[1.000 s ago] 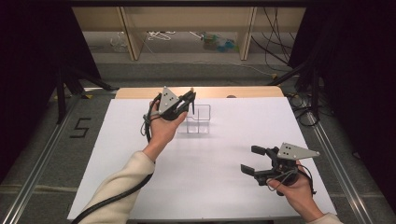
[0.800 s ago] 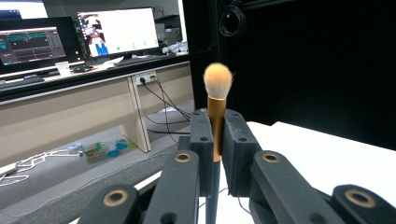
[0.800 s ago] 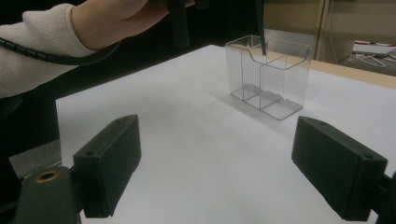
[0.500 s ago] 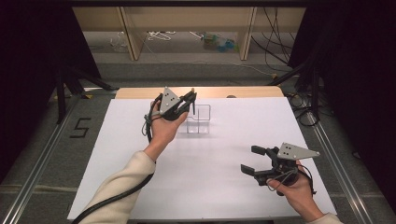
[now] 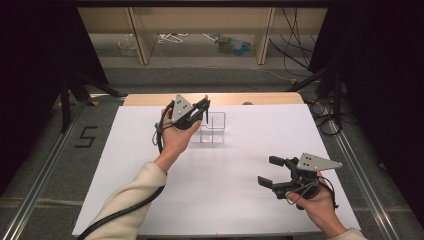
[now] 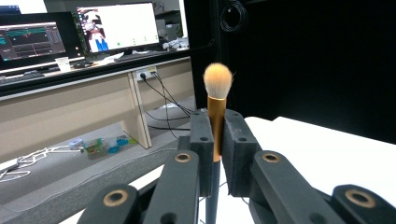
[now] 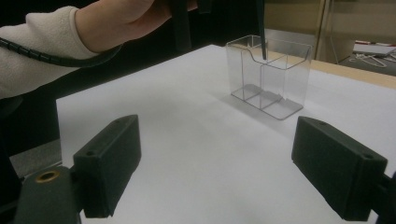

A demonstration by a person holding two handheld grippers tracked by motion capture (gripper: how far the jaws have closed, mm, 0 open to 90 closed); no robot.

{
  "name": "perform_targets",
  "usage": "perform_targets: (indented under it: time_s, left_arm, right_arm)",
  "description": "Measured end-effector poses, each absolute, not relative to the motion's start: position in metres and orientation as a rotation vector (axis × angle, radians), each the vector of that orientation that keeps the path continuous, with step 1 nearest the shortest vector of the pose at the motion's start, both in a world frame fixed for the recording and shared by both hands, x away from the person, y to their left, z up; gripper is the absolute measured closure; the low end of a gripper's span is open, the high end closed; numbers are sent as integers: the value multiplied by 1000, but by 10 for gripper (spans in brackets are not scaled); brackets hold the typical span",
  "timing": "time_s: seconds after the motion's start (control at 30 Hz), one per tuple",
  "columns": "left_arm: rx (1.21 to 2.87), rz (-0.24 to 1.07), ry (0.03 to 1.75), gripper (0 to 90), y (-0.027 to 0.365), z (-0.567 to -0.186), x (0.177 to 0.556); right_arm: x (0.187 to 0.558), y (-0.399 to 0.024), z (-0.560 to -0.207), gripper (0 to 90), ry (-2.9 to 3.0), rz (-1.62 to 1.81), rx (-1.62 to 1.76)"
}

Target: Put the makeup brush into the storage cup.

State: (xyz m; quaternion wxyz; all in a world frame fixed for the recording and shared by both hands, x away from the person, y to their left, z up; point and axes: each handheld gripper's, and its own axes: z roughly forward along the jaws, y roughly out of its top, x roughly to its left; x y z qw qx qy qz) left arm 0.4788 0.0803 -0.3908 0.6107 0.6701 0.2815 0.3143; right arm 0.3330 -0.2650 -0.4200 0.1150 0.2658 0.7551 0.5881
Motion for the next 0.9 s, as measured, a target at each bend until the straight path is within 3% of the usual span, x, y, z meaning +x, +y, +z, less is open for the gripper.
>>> perform_targets:
  time_s: [0.9]
  left_arm:
    - [1560,720,657,833,77,-397,483]
  right_arm:
    - [333,-265,-420,163,2212,1725,781]
